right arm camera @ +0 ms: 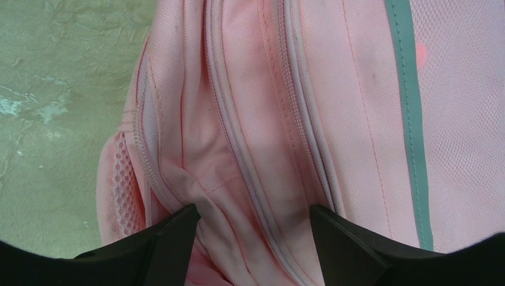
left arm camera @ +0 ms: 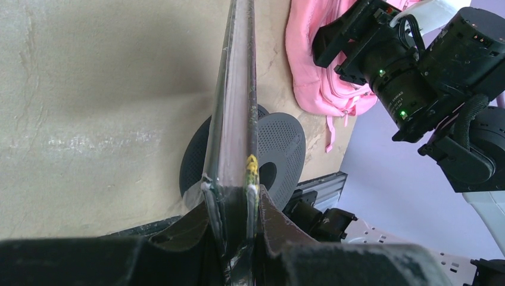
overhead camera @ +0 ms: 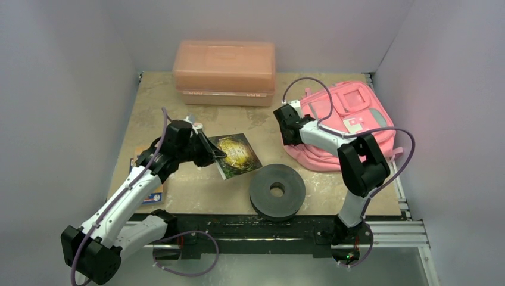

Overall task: Pack the student bag
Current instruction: Place the book in the student bag.

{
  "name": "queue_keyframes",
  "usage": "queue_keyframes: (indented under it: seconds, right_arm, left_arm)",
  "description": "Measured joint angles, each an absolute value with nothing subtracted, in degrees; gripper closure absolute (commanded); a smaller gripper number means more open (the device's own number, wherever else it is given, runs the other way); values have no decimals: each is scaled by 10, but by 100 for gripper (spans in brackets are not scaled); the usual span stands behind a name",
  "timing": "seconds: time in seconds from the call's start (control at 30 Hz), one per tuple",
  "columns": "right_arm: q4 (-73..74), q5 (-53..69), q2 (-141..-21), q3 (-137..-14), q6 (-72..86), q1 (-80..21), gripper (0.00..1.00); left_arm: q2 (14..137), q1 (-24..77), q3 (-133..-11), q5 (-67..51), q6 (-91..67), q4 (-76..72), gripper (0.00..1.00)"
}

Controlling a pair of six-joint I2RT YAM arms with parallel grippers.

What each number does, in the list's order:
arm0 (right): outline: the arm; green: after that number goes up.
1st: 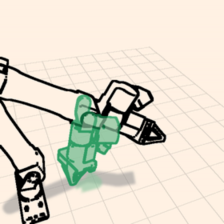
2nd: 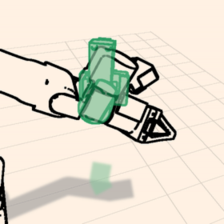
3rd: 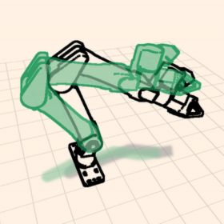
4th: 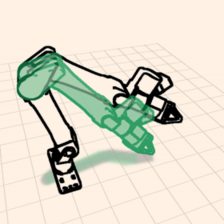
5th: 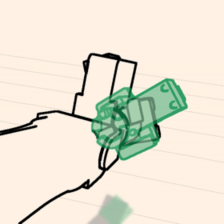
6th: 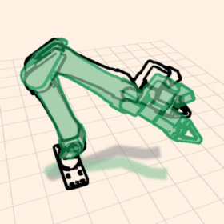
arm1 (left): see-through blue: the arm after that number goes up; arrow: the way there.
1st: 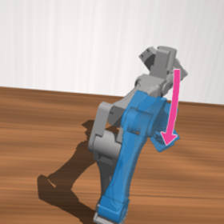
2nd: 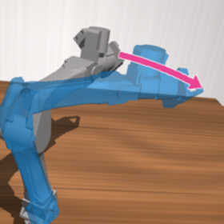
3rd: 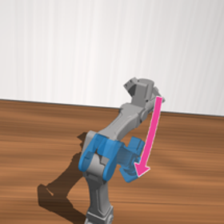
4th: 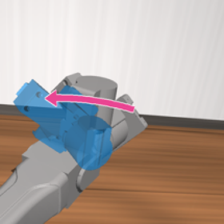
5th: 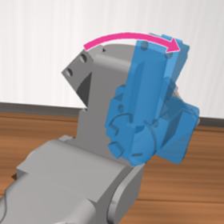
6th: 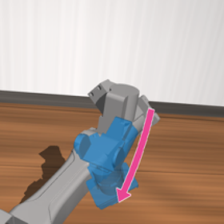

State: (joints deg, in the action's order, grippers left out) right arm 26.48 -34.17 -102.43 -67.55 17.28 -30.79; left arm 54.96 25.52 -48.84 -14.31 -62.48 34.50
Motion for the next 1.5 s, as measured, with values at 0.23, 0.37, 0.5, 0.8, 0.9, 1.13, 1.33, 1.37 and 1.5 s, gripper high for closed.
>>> queue_keyframes:
  seconds: [0.23, 0.37, 0.5, 0.8, 0.9, 1.13, 1.33, 1.37, 1.5]
  right_arm:
    - [251, -362, -1039, -678, 175, -311, 51]
    - [241, -366, -1039, -678, 175, -311, 88]
    - [229, -376, -1025, -667, 173, -311, 100]
    - [234, -338, -962, -666, 166, -308, 100]
    - [235, -326, -912, -666, 163, -307, 100]
    - [239, -293, -823, -678, 159, -307, 100]
    - [245, -242, -773, -680, 154, -288, 100]
    - [248, -231, -766, -682, 155, -279, 100]
    - [250, -173, -738, -692, 166, -233, 100]
  left_arm:
    - [575, 255, -488, -157, -626, 335, 100]
    - [575, 255, -488, -157, -632, 332, 100]
    - [575, 255, -488, -160, -634, 327, 100]
    - [577, 255, -488, -178, -645, 302, 100]
    - [581, 255, -488, -187, -652, 291, 100]
    - [596, 255, -481, -227, -683, 228, 100]
    - [629, 256, -481, -260, -715, 148, 100]
    - [633, 257, -482, -261, -719, 138, 100]
    - [680, 275, -508, -264, -732, 99, 100]
